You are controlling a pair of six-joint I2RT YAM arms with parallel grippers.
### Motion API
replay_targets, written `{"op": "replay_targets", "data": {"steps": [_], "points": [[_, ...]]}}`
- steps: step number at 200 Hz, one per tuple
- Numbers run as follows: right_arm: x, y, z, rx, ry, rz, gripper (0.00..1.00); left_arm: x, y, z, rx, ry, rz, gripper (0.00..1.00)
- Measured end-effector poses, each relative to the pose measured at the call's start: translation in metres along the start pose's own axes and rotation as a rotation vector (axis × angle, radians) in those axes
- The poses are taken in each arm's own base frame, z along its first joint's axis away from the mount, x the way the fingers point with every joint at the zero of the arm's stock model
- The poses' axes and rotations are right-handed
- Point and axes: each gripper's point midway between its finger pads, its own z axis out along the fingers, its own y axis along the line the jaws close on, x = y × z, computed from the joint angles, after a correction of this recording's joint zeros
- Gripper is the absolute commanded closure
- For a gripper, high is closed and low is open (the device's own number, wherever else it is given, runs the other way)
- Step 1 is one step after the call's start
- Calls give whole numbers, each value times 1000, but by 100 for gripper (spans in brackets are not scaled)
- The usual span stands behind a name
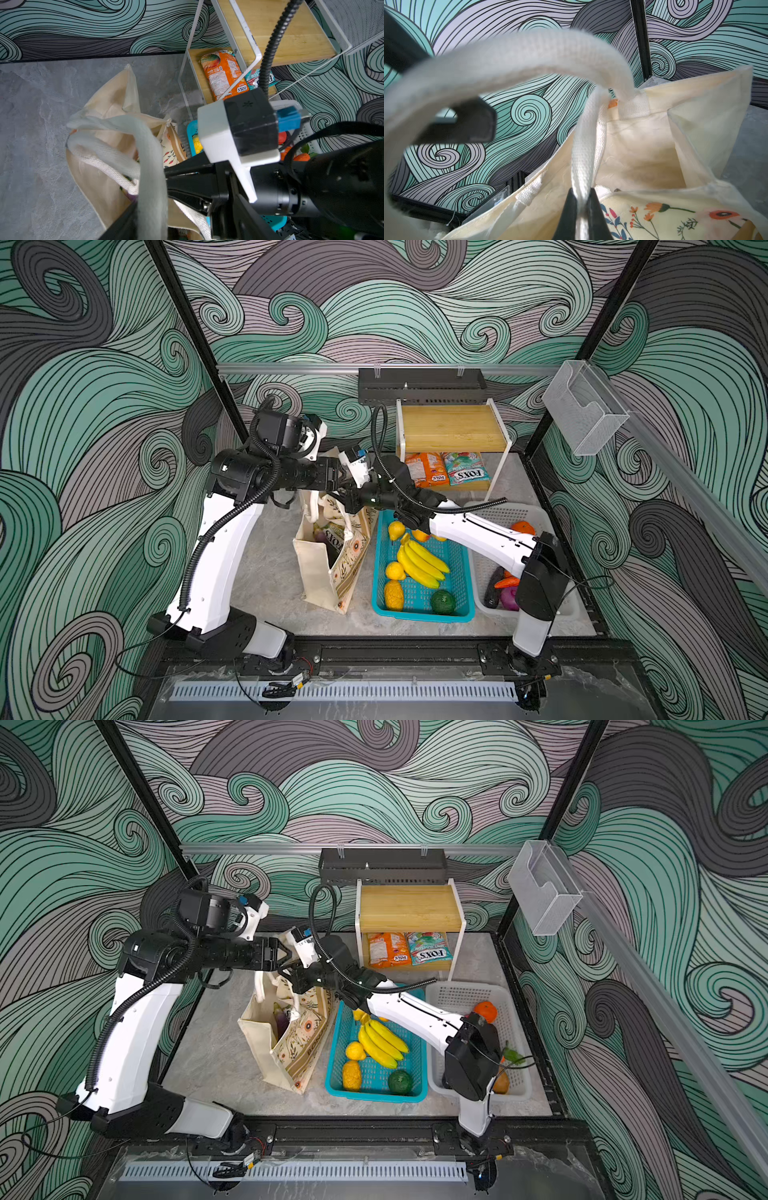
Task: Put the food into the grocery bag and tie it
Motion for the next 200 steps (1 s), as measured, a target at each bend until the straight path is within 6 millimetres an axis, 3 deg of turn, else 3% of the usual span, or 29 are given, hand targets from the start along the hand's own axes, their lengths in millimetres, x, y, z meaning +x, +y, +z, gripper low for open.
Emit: {"op": "replay_targets", "data": {"steps": [10,30,90,117,134,147,174,200], "points": [[-2,1,0,-3,-7,3,100,1,2,1,-11,4,-2,2],[-5,2,0,-8,-21,5,100,-4,4,-6,-29,-19,5,1],[-7,3,0,-12,-28,18,100,-36,-4,-52,-17,-203,9,1],[-7,4,0,-13,-28,18,100,-36,27,-69,-74,-289,-103,12],[-8,6,-1,-17,-31,15,100,-32,47,-75,-83,-329,-202,13],[-10,10,-3,-24,-34,9,100,-29,56,-71,-54,-362,-277,2],[-12,21,-5,-52,-38,-13,100,-14,75,-56,-32,-394,-413,1],[-11,25,-5,-59,-36,-30,100,-22,84,-58,6,-442,-515,1]]}}
